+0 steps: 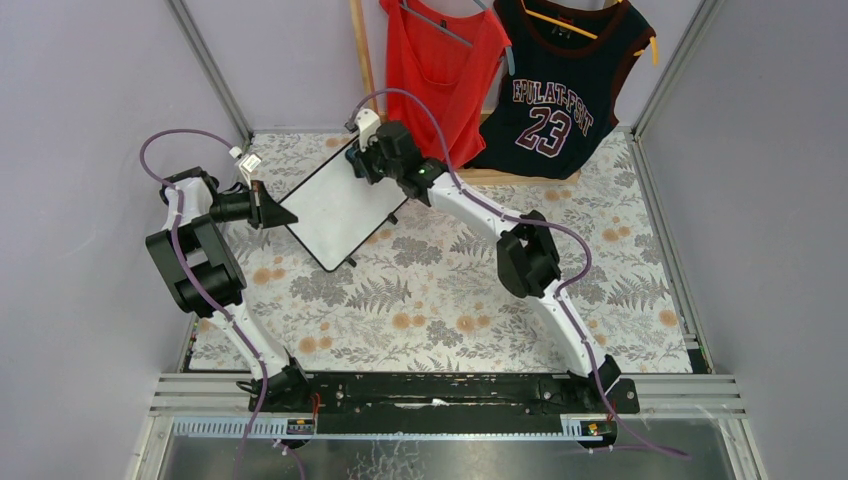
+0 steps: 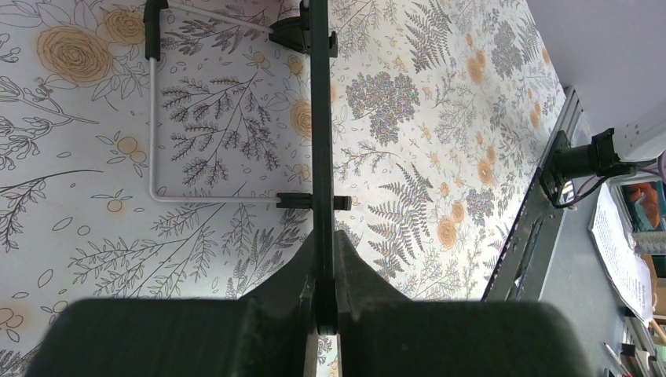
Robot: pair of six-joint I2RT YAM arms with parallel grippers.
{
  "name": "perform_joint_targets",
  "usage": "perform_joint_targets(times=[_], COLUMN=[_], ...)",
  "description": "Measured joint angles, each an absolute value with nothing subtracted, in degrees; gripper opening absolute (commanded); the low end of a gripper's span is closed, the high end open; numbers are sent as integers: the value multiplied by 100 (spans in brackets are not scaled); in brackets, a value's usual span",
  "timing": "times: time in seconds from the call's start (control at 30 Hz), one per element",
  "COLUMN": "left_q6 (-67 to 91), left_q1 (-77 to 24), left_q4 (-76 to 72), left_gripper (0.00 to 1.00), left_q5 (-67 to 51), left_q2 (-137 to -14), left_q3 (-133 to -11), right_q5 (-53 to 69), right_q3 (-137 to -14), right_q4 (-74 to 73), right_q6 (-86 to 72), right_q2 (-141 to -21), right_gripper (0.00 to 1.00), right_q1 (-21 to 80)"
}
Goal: Erase the whiteboard
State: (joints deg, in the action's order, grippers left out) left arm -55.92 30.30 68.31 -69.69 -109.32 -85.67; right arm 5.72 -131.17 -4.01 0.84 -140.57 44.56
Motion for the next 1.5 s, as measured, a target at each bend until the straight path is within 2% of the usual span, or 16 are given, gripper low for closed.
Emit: perform_joint_targets(times=[0.23,0.4,0.67,1.0,1.2,1.5], left_q6=[-5599,-5599,-5419,-5063,-4958,-4453], left_q1=[3024,3024,3002,2991,2991,2965], left_q4=[6831,6827,6716,6390,6283,5769], left_gripper=[0,0,0,0,0,0], left_q5=[-6969,-6965,-6934,-6928,-6938,-6908], left_q2=[-10932,-10932,-10932,-10930,-10903,-10720], left_q3=[-8567,-8567,-8558,-8447,-8399,-8154], right_q5=[517,370,399,-231,-386,-45], right_q3=[-13045,-12195,-10639,-9786,-8578,-6250], right_q4=[-445,-475,-1420,-3033,-4051,-4346], right_q6=[115,113,-152,-344,-709,-1603], right_q2=[-14051,-13618,-11660,-8823,-8055,-7175], right_gripper=[0,0,0,0,0,0], right_q1=[4021,3920,3767,3413,3400,3446])
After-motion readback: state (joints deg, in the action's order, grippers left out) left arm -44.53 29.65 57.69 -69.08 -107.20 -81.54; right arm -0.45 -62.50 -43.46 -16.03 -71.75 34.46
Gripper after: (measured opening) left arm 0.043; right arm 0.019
